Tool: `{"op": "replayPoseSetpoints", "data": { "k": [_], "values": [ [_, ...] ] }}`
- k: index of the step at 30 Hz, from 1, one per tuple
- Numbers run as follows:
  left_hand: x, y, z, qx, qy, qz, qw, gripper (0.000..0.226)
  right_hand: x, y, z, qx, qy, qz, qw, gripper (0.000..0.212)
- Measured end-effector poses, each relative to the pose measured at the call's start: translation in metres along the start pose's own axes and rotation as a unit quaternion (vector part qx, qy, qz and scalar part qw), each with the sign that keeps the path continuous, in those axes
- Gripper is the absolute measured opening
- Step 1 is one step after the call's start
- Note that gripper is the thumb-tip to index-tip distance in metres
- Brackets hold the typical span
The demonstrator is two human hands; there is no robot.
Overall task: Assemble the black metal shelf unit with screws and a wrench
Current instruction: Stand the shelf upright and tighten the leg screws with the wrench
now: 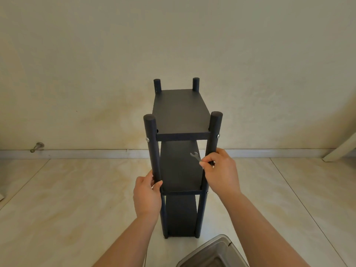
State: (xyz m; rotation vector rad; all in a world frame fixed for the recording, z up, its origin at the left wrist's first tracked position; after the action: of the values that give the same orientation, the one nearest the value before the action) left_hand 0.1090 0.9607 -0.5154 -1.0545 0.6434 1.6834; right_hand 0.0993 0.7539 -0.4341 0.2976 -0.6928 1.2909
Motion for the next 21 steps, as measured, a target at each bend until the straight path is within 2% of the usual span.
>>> {"op": "replayPoseSetpoints", "data": {
  "k": [3,6,8,12,14,17,19,21],
  "values": [
    [0.004,0.001,0.008,-0.067,0.074,0.071,0.992,0.033,0.005,0.009,-0.001,0.015,0.002,-0.015,1.0,0.008],
    [0.005,0.002,0.015,-0.099,0.093,0.091,0.987,0.032,0.009,0.02,-0.001,0.035,0.009,-0.015,0.999,0.006],
    [0.006,0.0,0.012,-0.078,0.108,0.091,0.987,0.037,0.013,0.026,0.001,0.045,0.019,-0.004,0.999,0.004],
    [-0.006,-0.003,-0.002,0.056,0.117,0.094,0.987,0.069,0.024,0.037,0.0,0.064,0.031,0.026,0.997,0.008],
    [-0.021,0.0,0.001,0.08,0.109,0.083,0.987,0.077,0.033,0.04,-0.003,0.071,0.036,0.046,0.996,0.006],
    [-0.045,0.011,0.009,0.082,0.087,0.024,0.993,0.062,0.044,0.043,-0.009,0.112,0.006,0.064,0.992,0.004],
    [-0.052,0.028,0.0,0.159,0.033,-0.016,0.987,0.032,0.051,0.045,-0.014,0.161,-0.025,0.069,0.984,0.008],
    [-0.051,0.039,-0.003,0.189,0.016,-0.021,0.982,0.01,0.057,0.047,-0.018,0.192,-0.045,0.078,0.977,0.008]
  ]
}}
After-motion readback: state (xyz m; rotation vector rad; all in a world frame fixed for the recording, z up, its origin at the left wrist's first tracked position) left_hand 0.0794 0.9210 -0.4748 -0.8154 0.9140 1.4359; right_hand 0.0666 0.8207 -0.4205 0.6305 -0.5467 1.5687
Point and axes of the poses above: each hand's wrist, its own y-axis away from the middle knuckle, its own z-axis out of the back of the hand, x = y × z, the point moved 7 cm from there along -y, towards the middle knuckle, and after that the axes turned 10 degrees about y, right-handed, at the moved point
